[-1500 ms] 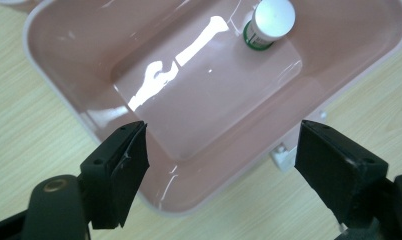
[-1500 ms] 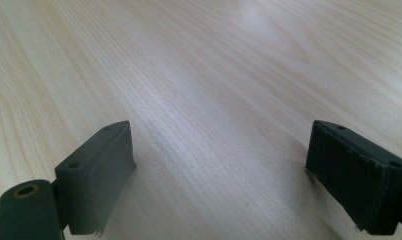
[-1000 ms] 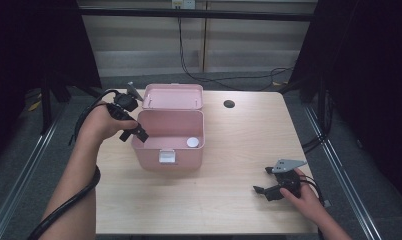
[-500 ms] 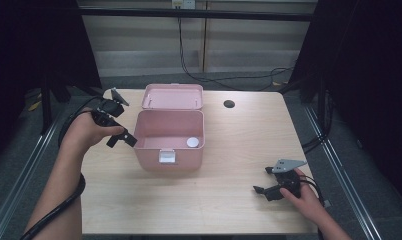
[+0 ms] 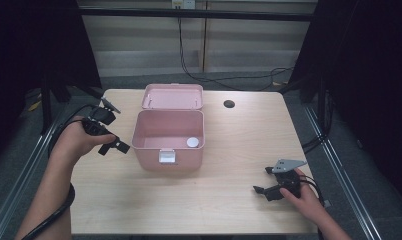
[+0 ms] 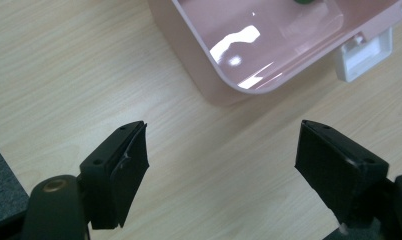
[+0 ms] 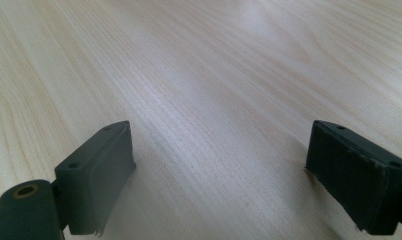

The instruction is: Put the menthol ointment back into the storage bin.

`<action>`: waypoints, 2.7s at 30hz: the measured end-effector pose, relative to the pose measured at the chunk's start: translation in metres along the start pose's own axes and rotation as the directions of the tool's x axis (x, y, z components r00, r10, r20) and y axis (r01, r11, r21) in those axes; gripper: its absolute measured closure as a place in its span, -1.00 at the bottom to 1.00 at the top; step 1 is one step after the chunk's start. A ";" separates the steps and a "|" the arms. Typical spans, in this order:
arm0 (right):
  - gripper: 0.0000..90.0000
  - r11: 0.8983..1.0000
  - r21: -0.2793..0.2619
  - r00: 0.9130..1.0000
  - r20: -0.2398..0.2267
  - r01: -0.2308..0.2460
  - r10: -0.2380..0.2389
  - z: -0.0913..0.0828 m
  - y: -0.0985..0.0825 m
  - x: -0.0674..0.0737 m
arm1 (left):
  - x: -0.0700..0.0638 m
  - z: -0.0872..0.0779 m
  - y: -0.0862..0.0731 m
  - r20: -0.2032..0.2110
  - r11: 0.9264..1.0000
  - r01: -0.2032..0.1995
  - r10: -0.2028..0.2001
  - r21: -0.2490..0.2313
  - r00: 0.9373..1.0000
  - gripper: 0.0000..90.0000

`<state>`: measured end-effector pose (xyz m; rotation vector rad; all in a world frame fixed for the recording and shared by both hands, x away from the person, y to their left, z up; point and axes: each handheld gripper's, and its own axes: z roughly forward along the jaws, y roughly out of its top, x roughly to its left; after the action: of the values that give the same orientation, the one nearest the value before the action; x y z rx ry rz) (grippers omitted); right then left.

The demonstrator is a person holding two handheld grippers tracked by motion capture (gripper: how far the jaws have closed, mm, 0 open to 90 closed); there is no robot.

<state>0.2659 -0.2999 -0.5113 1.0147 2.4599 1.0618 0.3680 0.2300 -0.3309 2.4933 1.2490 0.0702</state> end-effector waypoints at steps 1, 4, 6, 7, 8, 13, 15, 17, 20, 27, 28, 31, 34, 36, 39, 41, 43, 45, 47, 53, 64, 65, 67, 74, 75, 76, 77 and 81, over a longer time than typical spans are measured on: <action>-0.76 1.000 0.000 1.000 0.000 0.002 -0.002 0.000 0.000 0.000 | 0.000 0.001 -0.002 0.006 1.000 0.003 -0.003 0.002 1.000 -0.54; -0.76 1.000 0.000 1.000 -0.001 0.001 -0.001 0.000 0.000 0.000 | 0.001 0.005 -0.007 0.009 1.000 0.000 0.000 0.000 1.000 -0.54; -0.76 1.000 0.000 1.000 0.000 0.000 0.000 0.000 0.000 0.000 | 0.001 0.009 -0.010 0.013 1.000 -0.004 0.004 -0.002 1.000 -0.54; -0.76 1.000 0.000 1.000 -0.001 0.000 0.000 0.000 0.000 0.000 | 0.001 0.011 -0.012 0.018 1.000 -0.003 0.003 -0.001 1.000 -0.54; -0.76 1.000 -0.001 1.000 -0.001 0.002 -0.002 0.000 0.000 0.000 | 0.001 0.013 -0.013 0.015 1.000 -0.011 0.011 0.001 1.000 -0.54; -0.76 1.000 -0.001 1.000 -0.001 0.001 -0.001 0.000 0.000 0.000 | 0.000 0.021 -0.020 0.018 1.000 -0.013 0.013 0.001 1.000 -0.54; -0.76 1.000 0.002 1.000 -0.002 -0.003 0.003 0.000 0.000 0.000 | -0.001 0.025 -0.022 0.015 1.000 -0.012 0.012 -0.005 1.000 -0.54; -0.76 1.000 0.002 1.000 -0.002 -0.003 0.003 0.000 0.000 0.000 | -0.001 0.029 -0.024 0.018 1.000 -0.022 0.022 0.003 1.000 -0.54; -0.76 1.000 0.003 1.000 -0.003 -0.002 0.002 0.000 0.000 0.000 | -0.002 0.035 -0.028 0.016 0.999 -0.037 0.037 0.012 0.999 -0.54; -0.75 1.000 0.003 1.000 -0.003 -0.001 0.001 0.000 0.000 0.000 | -0.003 0.050 -0.035 0.032 0.999 -0.038 0.038 0.001 0.999 -0.54; -0.75 1.000 0.003 1.000 -0.003 -0.001 0.001 0.000 0.000 0.000 | -0.003 0.052 -0.036 0.037 0.999 -0.042 0.042 -0.001 0.998 -0.54; -0.76 1.000 0.003 1.000 -0.003 -0.002 0.002 0.000 0.000 0.000 | -0.003 0.059 -0.040 0.045 0.999 -0.037 0.038 -0.009 0.998 -0.54; -0.76 1.000 0.003 1.000 -0.003 -0.001 0.001 0.000 0.000 0.000 | -0.002 0.066 -0.045 0.044 0.999 -0.038 0.038 -0.008 0.998 -0.54; -0.75 1.000 0.003 1.000 -0.003 -0.001 0.001 0.000 0.000 0.000 | -0.002 0.070 -0.048 0.048 0.999 -0.035 0.035 -0.014 0.998 -0.54; -0.76 1.000 0.003 1.000 -0.003 -0.001 0.001 0.000 0.000 0.000 | -0.003 0.076 -0.052 0.053 0.999 -0.030 0.031 -0.015 0.998 -0.54; -0.76 1.000 0.003 1.000 -0.003 -0.001 0.001 0.000 0.000 0.000 | -0.003 0.081 -0.055 0.054 0.999 -0.029 0.030 -0.015 0.998 -0.54; -0.76 1.000 0.002 1.000 -0.002 -0.001 0.001 0.000 0.000 0.000 | -0.003 0.084 -0.057 0.058 0.999 -0.032 0.033 -0.017 0.998 -0.54; -0.76 1.000 0.003 1.000 -0.002 -0.002 0.002 0.000 0.000 0.000 | -0.004 0.087 -0.059 0.062 0.999 -0.032 0.034 -0.029 0.998 -0.54; -0.76 1.000 0.003 1.000 -0.002 -0.001 0.001 0.000 0.000 0.000 | -0.004 0.089 -0.061 0.061 0.999 -0.029 0.031 -0.033 0.998 -0.54; -0.76 1.000 0.002 1.000 -0.002 -0.002 0.002 0.000 0.000 0.000 | -0.005 0.102 -0.068 0.055 0.997 -0.050 0.053 -0.054 0.997 -0.56; -0.76 1.000 0.003 1.000 -0.001 -0.004 0.004 0.000 0.000 0.001 | -0.011 0.126 -0.080 0.040 0.991 -0.067 0.072 -0.115 0.997 -0.56; -0.76 1.000 0.003 1.000 -0.001 -0.004 0.004 0.000 0.000 0.001 | -0.011 0.127 -0.081 0.038 0.990 -0.070 0.075 -0.124 0.996 -0.56; -0.76 1.000 0.002 1.000 -0.001 -0.002 0.002 0.000 0.000 0.000 | -0.011 0.130 -0.083 0.042 0.988 -0.073 0.079 -0.137 0.996 -0.56; -0.76 1.000 0.002 1.000 -0.001 -0.003 0.003 0.000 0.000 0.001 | -0.013 0.135 -0.087 0.029 0.979 -0.087 0.094 -0.184 0.995 -0.61; -0.76 1.000 0.002 1.000 -0.001 -0.003 0.003 0.000 0.000 0.000 | -0.013 0.135 -0.088 0.026 0.977 -0.096 0.102 -0.188 0.994 -0.62; -0.75 1.000 0.003 1.000 -0.001 -0.004 0.004 0.000 0.000 0.001 | -0.013 0.136 -0.089 0.021 0.975 -0.101 0.107 -0.196 0.994 -0.63; -0.75 1.000 0.003 1.000 0.000 -0.005 0.005 0.000 0.000 0.001 | -0.014 0.136 -0.090 0.017 0.973 -0.106 0.112 -0.204 0.994 -0.64; -0.75 1.000 0.004 1.000 0.004 -0.006 0.006 0.000 0.000 0.001 | -0.015 0.138 -0.094 0.000 0.965 -0.127 0.130 -0.228 0.991 -0.67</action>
<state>0.2651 -0.2995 -0.5112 1.0245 2.4589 1.0562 0.3135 0.2305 -0.4895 2.3664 1.0094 0.2142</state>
